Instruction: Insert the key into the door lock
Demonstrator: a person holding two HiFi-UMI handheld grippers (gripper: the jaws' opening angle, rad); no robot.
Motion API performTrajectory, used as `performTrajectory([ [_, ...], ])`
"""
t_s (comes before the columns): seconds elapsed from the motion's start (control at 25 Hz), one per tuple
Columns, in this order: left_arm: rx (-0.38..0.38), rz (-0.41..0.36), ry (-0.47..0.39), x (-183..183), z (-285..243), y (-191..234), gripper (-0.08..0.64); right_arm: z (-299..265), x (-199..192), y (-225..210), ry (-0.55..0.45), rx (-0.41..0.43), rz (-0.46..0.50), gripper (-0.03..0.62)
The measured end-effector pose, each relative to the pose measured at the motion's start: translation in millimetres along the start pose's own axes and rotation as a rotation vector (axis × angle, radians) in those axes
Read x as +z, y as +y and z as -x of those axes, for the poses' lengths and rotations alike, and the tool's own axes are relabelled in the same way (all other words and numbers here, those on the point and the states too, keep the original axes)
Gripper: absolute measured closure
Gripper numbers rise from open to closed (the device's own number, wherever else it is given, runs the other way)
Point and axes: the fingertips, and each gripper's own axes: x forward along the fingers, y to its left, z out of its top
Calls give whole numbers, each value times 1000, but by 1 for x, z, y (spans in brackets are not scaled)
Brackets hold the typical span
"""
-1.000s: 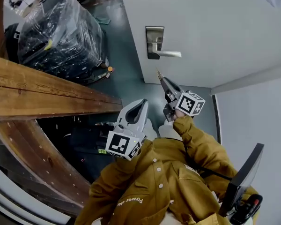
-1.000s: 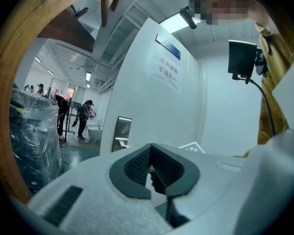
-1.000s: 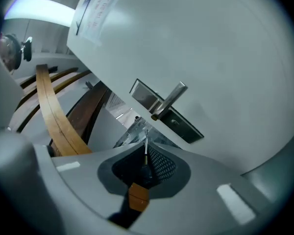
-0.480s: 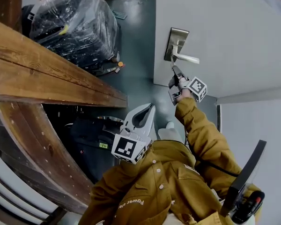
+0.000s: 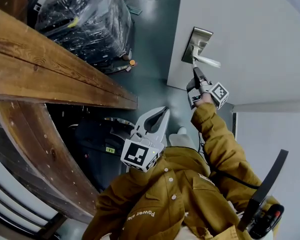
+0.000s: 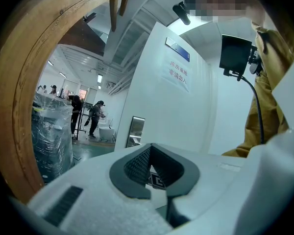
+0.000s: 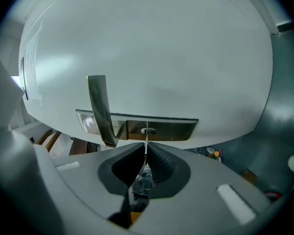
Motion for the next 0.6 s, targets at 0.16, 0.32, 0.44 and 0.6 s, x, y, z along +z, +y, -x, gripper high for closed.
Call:
performTrajectory([
  [0.16, -8, 1, 4, 2, -4, -1, 558, -2, 0, -7, 17, -7, -15, 563],
  [0.32, -7, 4, 3, 2, -6, -1, 558, -4, -5, 2, 29, 13, -45, 563],
  [0.44, -4, 0, 4, 3, -8, 0, 558, -5, -3, 6, 17, 19, -47, 563],
  [0.6, -3, -7, 4, 4, -5, -1, 558, -4, -1, 2, -15, 20, -80, 563],
])
